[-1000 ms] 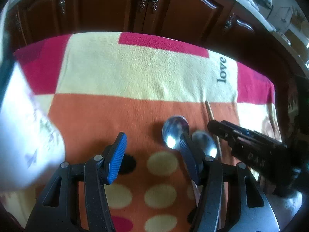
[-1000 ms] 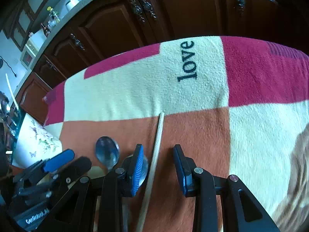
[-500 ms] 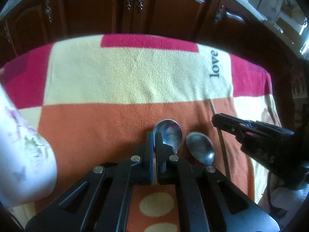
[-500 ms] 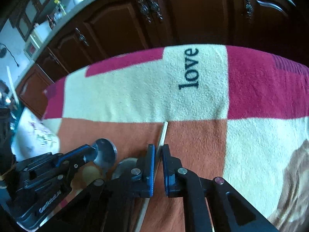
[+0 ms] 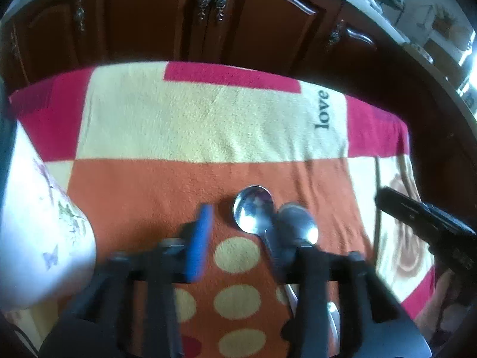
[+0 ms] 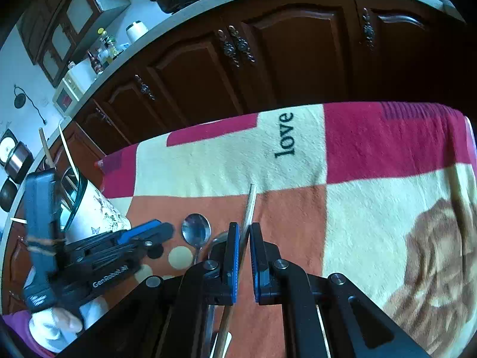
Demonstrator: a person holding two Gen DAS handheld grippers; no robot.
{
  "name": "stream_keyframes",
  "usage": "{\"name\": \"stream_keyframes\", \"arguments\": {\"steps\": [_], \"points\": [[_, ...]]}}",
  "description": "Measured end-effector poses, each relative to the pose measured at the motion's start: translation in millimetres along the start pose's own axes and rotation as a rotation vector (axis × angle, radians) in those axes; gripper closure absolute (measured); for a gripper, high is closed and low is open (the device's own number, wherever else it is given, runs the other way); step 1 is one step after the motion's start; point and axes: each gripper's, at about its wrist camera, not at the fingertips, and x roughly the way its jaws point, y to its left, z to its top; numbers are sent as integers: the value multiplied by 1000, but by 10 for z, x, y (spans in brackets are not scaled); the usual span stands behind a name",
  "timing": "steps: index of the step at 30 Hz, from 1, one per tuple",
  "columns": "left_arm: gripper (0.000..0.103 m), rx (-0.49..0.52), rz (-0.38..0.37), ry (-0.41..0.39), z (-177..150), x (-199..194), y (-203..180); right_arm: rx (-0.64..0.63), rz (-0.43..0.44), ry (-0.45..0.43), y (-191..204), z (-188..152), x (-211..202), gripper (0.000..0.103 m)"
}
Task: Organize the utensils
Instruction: 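Grasp a silver spoon with the left gripper while the right grasps a wooden chopstick, then lift the spoon and chopstick and carry both toward the cup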
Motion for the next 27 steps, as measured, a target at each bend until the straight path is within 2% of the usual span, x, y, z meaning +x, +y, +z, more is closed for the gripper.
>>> {"name": "stream_keyframes", "arguments": {"steps": [7, 9, 11, 16, 21, 24, 27], "points": [[63, 3, 22, 34, 47, 299, 32, 38, 27, 5, -225, -30, 50, 97], [71, 13, 12, 16, 51, 319, 10, 53, 37, 8, -276, -41, 79, 97], [90, 34, -18, 23, 49, 354, -38, 74, 52, 12, -336, -51, 116, 97], [99, 52, -42, 23, 48, 285, -91, 103, 71, 7, -380, -70, 111, 97], [101, 62, -54, -2, 6, 27, -107, 91, 76, -18, -308, -72, -32, 97], [101, 67, -66, -18, -51, -141, -143, 71, 25, 5, -262, -91, -3, 97], [102, 72, -76, -33, -100, -287, -145, 41, -48, 66, -206, -129, 133, 97]]}}
